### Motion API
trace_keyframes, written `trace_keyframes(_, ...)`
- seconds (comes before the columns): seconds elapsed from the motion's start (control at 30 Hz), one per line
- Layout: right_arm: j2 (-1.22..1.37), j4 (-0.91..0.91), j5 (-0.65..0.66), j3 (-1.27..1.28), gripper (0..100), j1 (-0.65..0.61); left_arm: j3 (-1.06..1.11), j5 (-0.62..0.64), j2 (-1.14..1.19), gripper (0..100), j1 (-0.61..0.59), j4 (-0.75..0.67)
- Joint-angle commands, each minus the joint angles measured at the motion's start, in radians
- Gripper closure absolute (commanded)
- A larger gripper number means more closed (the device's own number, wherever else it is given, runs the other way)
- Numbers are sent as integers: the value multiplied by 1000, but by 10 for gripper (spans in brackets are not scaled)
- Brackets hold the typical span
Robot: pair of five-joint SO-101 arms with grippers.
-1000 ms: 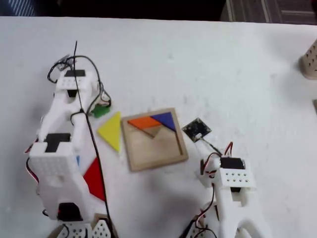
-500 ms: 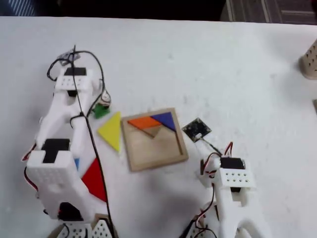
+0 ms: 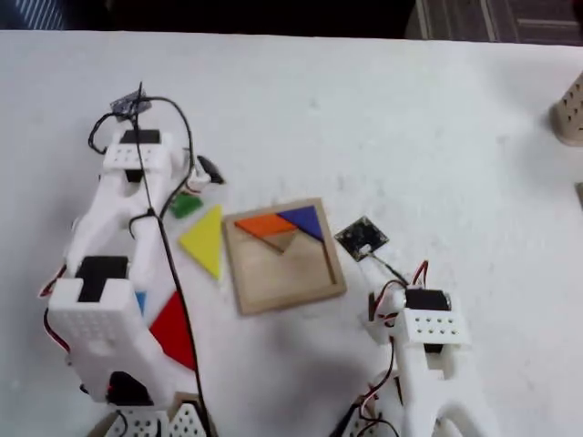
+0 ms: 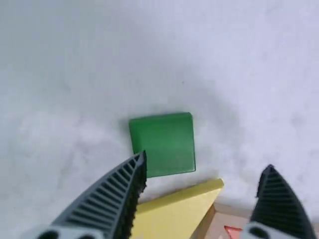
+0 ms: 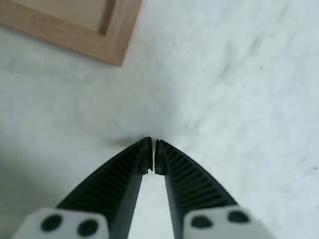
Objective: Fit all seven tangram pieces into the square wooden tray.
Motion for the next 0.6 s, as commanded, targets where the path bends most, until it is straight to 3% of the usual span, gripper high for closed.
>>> trace_keyframes(0.0,-16,-13,12,-3,981,-10,-14,120,-2,771,-53,-15)
trace_keyframes(0.13,-16,-13,12,-3,981,-10,-101,95,85,855,-67,25)
trace_keyframes(0.27,-16,-13,12,-3,981,-10,-198,87,148,822,-67,129)
trace_keyframes(0.4,-16,-13,12,-3,981,-10,-249,80,217,794,-62,146)
trace_keyframes(0.57,-16,-13,12,-3,981,-10,-377,78,298,841,-59,227)
